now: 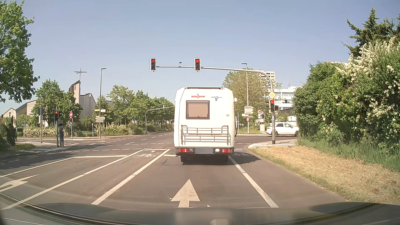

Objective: Follow the waypoints while adhering to traffic rules and regulations

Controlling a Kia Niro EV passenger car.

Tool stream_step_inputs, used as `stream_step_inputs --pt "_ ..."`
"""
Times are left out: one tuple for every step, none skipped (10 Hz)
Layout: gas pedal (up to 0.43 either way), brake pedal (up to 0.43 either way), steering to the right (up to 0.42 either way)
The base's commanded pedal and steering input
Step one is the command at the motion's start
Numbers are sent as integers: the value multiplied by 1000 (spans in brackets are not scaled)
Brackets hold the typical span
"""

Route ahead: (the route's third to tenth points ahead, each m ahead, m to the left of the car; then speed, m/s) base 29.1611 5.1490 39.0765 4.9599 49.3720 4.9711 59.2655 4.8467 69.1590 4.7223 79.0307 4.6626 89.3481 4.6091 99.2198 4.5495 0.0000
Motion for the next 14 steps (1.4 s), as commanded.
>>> stream_step_inputs --pt "0 293 5" --pt "0 293 5" --pt "0 293 5" --pt "0 293 5" --pt "0 299 5" --pt "0 293 5" --pt "0 293 5" --pt "0 293 5" --pt "0 293 5" --pt "0 293 5" --pt "0 293 5" --pt "0 293 5" --pt "0 299 5" --pt "0 293 5"
